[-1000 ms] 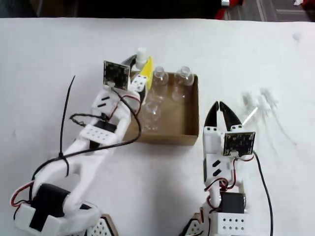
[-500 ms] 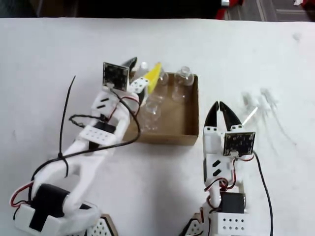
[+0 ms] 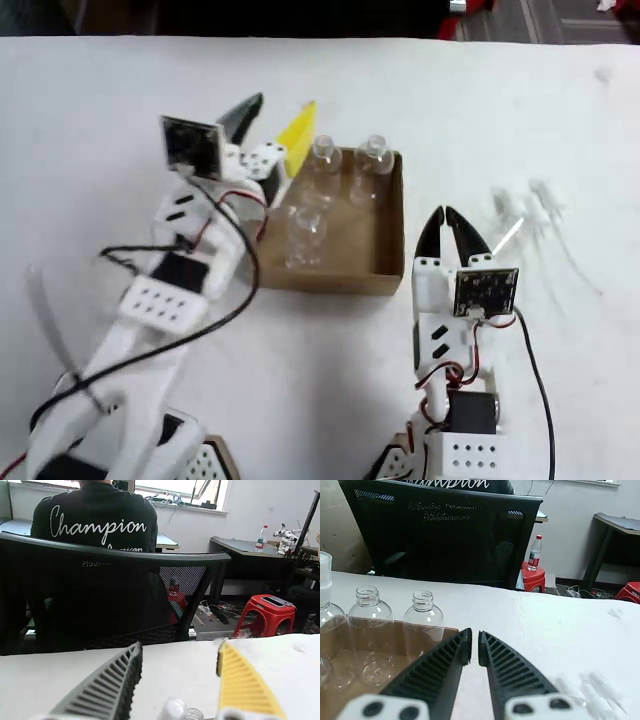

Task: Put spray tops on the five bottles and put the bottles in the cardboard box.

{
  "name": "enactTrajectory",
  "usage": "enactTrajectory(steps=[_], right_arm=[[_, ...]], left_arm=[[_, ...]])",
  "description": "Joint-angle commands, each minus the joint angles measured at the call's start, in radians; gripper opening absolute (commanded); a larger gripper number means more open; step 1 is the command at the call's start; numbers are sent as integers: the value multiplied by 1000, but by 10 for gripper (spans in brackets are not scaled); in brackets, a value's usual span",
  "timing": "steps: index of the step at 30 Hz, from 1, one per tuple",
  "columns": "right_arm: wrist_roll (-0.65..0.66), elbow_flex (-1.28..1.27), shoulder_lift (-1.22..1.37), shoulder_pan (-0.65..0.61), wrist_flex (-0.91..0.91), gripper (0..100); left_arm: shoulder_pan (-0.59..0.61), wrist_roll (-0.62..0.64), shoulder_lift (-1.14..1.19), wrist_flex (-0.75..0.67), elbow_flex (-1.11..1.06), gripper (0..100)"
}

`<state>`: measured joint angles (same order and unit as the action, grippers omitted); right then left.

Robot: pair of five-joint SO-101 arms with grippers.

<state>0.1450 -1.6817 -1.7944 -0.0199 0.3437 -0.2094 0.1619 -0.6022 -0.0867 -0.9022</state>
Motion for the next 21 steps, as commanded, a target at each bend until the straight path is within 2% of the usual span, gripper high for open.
enactTrajectory(steps=[1, 8, 12, 14, 17, 21], right_arm=[[11, -8, -5, -4, -4, 22], [11, -8, -5, -4, -4, 22], [11, -8, -5, -4, -2, 22], [11, -8, -5, -4, -1, 22], [11, -8, -5, -4, 2, 22], [11, -8, -5, -4, 2, 22]], left_arm=[[77, 15, -222, 310, 97, 229], [343, 15, -490, 799, 167, 229], [513, 11, -559, 1013, 157, 229], [579, 8, -544, 1089, 141, 229], [644, 8, -466, 1119, 117, 229], [665, 54, -275, 1178, 115, 229]])
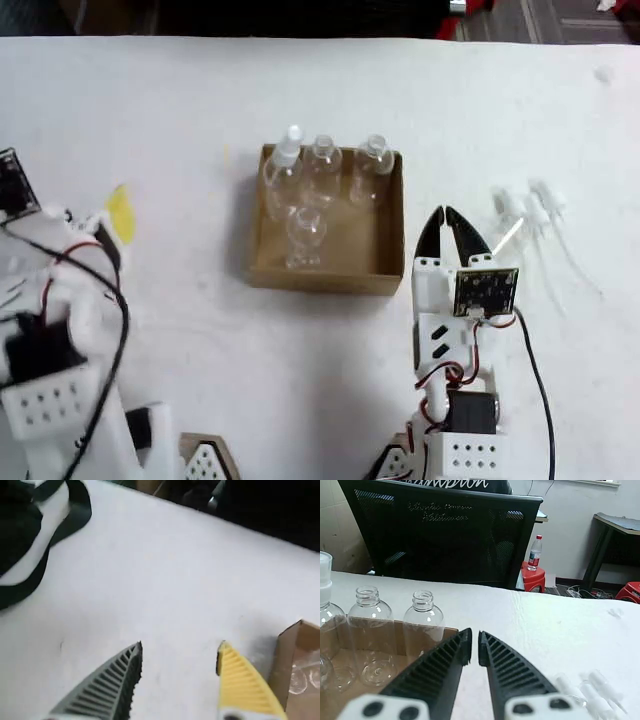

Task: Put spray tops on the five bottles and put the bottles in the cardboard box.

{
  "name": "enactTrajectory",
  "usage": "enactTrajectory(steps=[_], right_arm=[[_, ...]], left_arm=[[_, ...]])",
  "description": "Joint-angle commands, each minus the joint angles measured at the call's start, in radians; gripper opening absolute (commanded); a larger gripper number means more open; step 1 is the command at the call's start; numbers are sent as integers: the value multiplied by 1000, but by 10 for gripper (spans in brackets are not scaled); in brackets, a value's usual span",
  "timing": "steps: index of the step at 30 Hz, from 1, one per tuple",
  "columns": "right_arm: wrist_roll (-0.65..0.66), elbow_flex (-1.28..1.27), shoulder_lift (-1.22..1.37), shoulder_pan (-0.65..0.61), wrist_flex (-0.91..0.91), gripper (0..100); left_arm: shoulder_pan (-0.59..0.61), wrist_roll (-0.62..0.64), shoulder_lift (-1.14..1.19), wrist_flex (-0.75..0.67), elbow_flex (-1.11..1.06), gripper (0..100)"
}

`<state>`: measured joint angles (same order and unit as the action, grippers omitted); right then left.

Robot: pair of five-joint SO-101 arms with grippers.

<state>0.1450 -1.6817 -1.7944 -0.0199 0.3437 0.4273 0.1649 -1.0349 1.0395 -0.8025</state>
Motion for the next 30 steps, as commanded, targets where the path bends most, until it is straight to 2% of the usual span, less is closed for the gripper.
enactTrajectory(steps=[1, 8, 15, 18, 23, 25, 28, 29, 30], right_arm=[[11, -8, -5, -4, 2, 22], [11, -8, -5, -5, 2, 22], [11, -8, -5, -5, 1, 22], [11, -8, -5, -5, -2, 22], [11, -8, -5, -5, -2, 22], [11, -8, -5, -5, -2, 22], [11, -8, -5, -5, -2, 22], [11, -8, -5, -5, -4, 22], [11, -8, -5, -5, -4, 22]], left_arm=[[30, 87, 213, 71, 18, 229], [30, 247, 484, 178, 18, 229], [30, 256, 504, 292, 6, 229], [30, 262, 506, 247, -26, 229], [50, 313, 506, 60, -132, 226], [51, 319, 506, 38, -160, 178], [51, 324, 506, 37, -170, 37], [51, 325, 506, 37, -167, 11], [51, 325, 506, 37, -166, 38]])
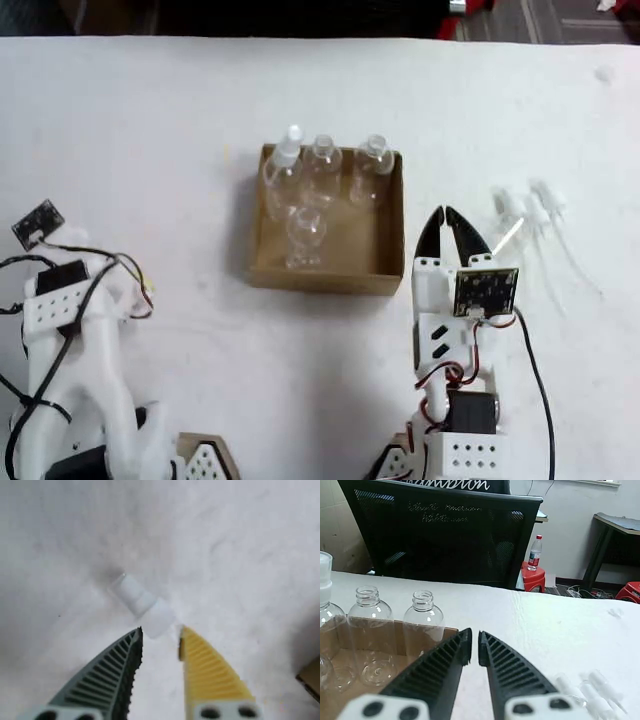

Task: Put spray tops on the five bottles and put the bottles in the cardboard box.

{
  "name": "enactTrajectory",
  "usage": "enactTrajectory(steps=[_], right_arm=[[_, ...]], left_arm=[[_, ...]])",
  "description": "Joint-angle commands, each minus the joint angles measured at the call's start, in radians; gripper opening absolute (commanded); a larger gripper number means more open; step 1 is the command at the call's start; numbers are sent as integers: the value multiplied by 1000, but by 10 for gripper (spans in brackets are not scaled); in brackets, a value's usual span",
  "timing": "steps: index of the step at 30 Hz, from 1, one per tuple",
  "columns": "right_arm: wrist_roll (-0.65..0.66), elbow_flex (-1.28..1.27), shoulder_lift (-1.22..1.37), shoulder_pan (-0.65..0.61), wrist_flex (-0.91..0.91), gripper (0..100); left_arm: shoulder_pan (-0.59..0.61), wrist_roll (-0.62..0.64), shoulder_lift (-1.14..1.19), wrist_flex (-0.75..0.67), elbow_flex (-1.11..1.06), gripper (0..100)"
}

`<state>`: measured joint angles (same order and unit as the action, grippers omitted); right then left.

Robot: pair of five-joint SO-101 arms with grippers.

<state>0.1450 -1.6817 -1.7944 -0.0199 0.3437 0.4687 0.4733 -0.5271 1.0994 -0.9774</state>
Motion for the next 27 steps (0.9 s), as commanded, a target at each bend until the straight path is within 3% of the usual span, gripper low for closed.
enactTrajectory(steps=[1, 9, 18, 22, 27], right_arm=[[11, -8, -5, -7, -4, 22], [11, -8, -5, -58, 24, 22], [11, -8, -5, -59, 27, 22], [11, -8, -5, -59, 27, 22], [11, -8, -5, -59, 27, 22]], left_arm=[[10, 17, -2, -23, 9, 75], [28, 18, -2, 51, 9, 433], [162, -64, -1, -2, 5, 349], [160, -61, -1, -21, -12, 333], [117, -12, -1, -172, -92, 331]])
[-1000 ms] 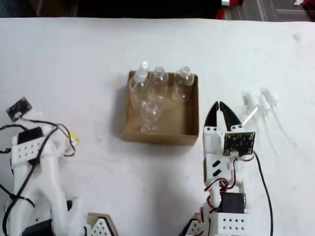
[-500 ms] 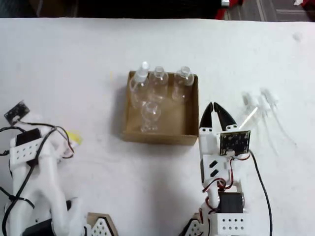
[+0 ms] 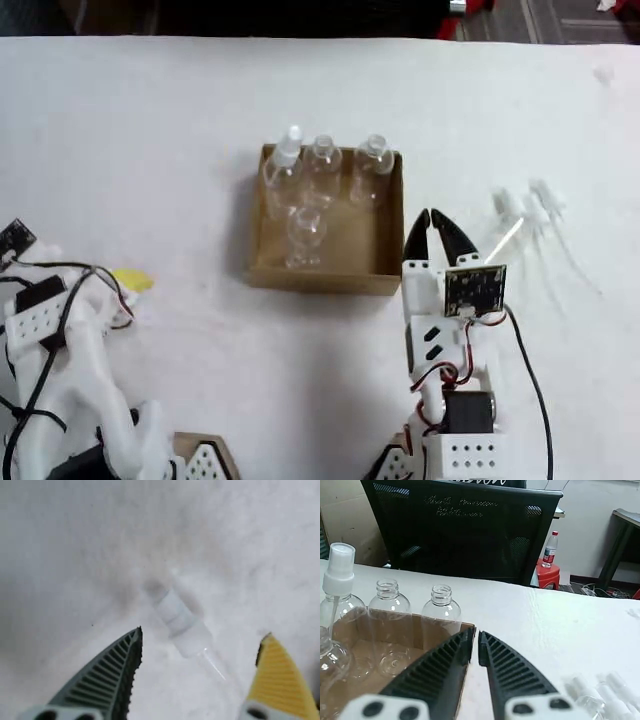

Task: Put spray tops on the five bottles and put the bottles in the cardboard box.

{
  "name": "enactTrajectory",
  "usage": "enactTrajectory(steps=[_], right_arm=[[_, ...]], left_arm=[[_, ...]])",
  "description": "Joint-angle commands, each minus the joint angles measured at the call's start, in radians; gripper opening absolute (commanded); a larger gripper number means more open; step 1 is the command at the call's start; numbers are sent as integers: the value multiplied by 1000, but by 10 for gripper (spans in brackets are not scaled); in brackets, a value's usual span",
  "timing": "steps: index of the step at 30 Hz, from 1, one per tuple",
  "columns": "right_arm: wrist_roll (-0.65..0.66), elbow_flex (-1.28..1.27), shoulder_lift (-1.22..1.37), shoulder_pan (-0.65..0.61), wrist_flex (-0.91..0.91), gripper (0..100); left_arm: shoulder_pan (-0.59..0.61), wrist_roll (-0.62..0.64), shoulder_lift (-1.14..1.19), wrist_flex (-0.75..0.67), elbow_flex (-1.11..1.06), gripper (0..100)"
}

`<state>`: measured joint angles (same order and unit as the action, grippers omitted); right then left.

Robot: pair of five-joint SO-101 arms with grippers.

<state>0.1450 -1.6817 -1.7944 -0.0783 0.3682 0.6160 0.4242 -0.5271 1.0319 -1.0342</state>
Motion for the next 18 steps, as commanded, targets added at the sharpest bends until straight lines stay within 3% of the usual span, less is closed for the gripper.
enactTrajectory(steps=[1, 7, 11, 14, 18], right_arm=[[11, -8, -5, -1, 2, 22], [11, -8, -5, -1, 2, 22], [11, -8, -5, -1, 2, 22], [11, -8, -5, -1, 2, 22], [11, -8, -5, -1, 2, 22]], left_arm=[[-45, 38, -1, -114, -48, 331], [-87, 92, 1, -152, -61, 330], [-84, 101, 94, -224, -51, 231], [-76, 103, 202, -149, 43, 194], [-45, 103, 323, -63, 149, 257]])
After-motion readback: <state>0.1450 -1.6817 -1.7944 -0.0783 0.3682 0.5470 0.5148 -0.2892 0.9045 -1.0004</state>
